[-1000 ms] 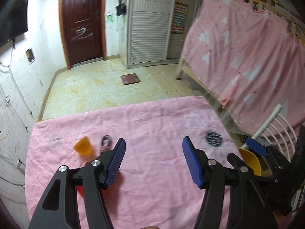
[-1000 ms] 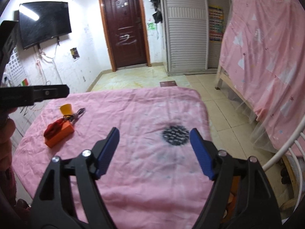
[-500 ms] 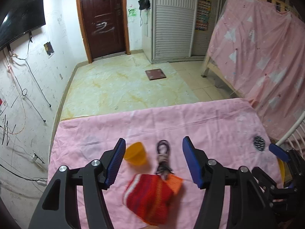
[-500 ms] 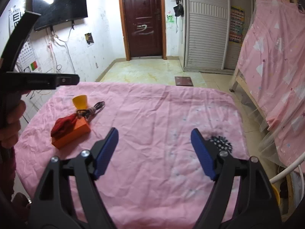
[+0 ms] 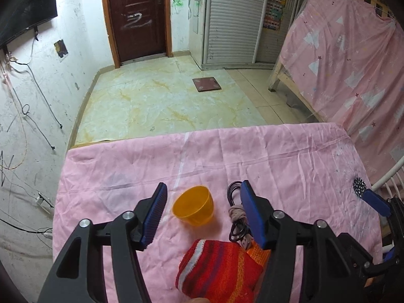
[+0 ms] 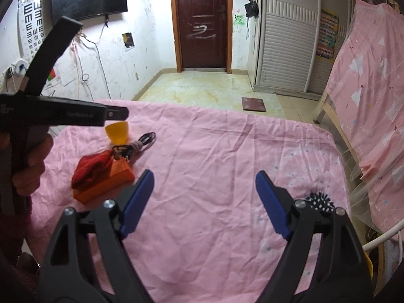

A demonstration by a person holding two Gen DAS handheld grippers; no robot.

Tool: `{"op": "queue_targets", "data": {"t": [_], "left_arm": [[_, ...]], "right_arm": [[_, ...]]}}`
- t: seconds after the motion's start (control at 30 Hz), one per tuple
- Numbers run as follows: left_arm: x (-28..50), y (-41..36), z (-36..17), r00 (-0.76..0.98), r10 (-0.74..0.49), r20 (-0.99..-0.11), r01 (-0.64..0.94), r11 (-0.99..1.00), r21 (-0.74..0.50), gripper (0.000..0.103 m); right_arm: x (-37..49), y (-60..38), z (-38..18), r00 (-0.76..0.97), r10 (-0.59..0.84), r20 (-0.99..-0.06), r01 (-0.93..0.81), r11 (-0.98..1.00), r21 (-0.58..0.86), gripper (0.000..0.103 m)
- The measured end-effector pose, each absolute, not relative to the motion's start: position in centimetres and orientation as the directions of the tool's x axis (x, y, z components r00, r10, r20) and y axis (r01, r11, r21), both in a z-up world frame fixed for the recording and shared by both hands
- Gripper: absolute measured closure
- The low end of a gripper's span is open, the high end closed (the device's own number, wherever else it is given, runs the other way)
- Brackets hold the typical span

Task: Collect trash
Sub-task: 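Grasp the yellow cup with the left tool while right grasps black cable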

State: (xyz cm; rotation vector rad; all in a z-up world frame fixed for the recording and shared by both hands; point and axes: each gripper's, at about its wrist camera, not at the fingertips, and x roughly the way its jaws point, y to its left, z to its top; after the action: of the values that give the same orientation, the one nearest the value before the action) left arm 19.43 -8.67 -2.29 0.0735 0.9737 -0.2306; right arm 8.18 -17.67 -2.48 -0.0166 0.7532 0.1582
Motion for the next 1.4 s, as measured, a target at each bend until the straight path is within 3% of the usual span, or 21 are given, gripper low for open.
{"op": "queue_targets", "data": {"t": [0.57, 0.73, 1.27, 1.3, 1.37, 1.4], "left_arm": [[21.0, -7.2, -5.6, 0.421, -0.226, -0.878, 0.226, 0.964, -0.140, 0.095], [20.5, -6.7, -5.5, 0.434, -0.231, -0.871, 0.223, 0.964, -0.144, 0.099], [19.1, -1.6, -2.8, 0.527, -0.213, -0.823, 0.143, 0.976, -0.161, 0.099], [19.0, -1.4, -2.8, 0.530, -0.214, -0.820, 0.141, 0.976, -0.163, 0.099], [18.9, -0.9, -2.7, 0.535, -0.215, -0.817, 0.136, 0.976, -0.168, 0.099], [18.9, -0.7, -2.7, 0.535, -0.217, -0.816, 0.135, 0.976, -0.171, 0.099]], "right_arm": [[9.9, -14.5, -2.6, 0.698, 0.169, -0.696, -0.211, 0.977, 0.026, 0.022], [10.5, -13.3, -2.3, 0.693, 0.192, -0.695, -0.237, 0.971, 0.032, 0.021], [14.4, -9.2, -3.3, 0.621, 0.276, -0.734, -0.294, 0.950, 0.108, 0.021], [14.6, -9.0, -3.5, 0.617, 0.273, -0.738, -0.294, 0.950, 0.105, 0.023], [15.1, -8.5, -4.0, 0.606, 0.272, -0.747, -0.289, 0.951, 0.111, 0.039], [15.4, -8.2, -4.3, 0.597, 0.268, -0.756, -0.288, 0.951, 0.109, 0.040]]}}
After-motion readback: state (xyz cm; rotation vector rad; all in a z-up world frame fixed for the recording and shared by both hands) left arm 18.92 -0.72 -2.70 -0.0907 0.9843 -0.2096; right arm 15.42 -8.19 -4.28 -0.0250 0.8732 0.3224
